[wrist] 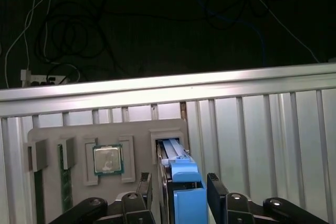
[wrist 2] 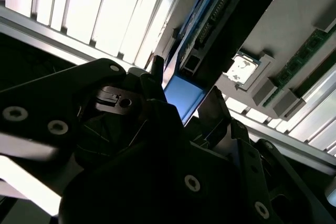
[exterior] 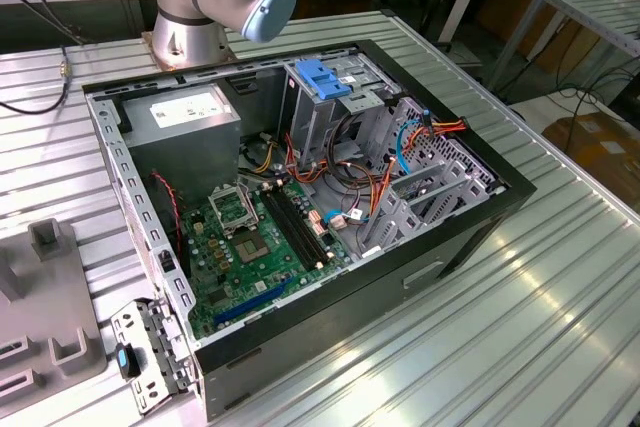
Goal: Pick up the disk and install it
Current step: 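Pick up the disk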
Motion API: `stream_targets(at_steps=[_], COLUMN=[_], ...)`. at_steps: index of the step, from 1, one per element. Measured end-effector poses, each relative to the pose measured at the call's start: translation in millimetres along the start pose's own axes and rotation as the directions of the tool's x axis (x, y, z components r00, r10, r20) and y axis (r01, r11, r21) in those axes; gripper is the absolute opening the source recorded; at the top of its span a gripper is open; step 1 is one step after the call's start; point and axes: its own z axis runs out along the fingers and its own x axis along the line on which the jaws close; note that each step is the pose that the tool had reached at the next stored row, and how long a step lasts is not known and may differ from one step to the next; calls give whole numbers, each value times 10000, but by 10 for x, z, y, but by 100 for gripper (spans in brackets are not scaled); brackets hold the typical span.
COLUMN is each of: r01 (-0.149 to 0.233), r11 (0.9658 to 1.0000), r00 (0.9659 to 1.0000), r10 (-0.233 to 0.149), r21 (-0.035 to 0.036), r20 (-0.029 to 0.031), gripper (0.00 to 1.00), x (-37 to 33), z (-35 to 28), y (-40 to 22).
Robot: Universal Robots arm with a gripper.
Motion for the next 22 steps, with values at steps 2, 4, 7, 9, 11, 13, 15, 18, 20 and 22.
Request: stream_targets(at_steps=[2,4,7,9,11,13,15,18,20,22], r01=[0,0,0,0,0,0,6,96,333,394], r11=[10000,10000,10000,10000,10000,10000,10000,10000,9994,9992], r00=[10000,10000,10000,10000,10000,10000,10000,10000,9994,9992], r10=[0,0,0,0,0,0,-6,-96,-333,-394], r21=[-4,-6,-5,-5,-4,-4,-2,-4,-2,-1], r20=[0,-1,-1,-1,0,-2,-5,-9,-11,-13], gripper=[54,54,54,54,54,54,54,54,54,54], x=[1,1,1,1,1,1,1,0,0,-1], z=[22,22,24,25,25,26,28,30,31,33], y=[0,0,0,0,0,-1,-2,-4,-4,-4])
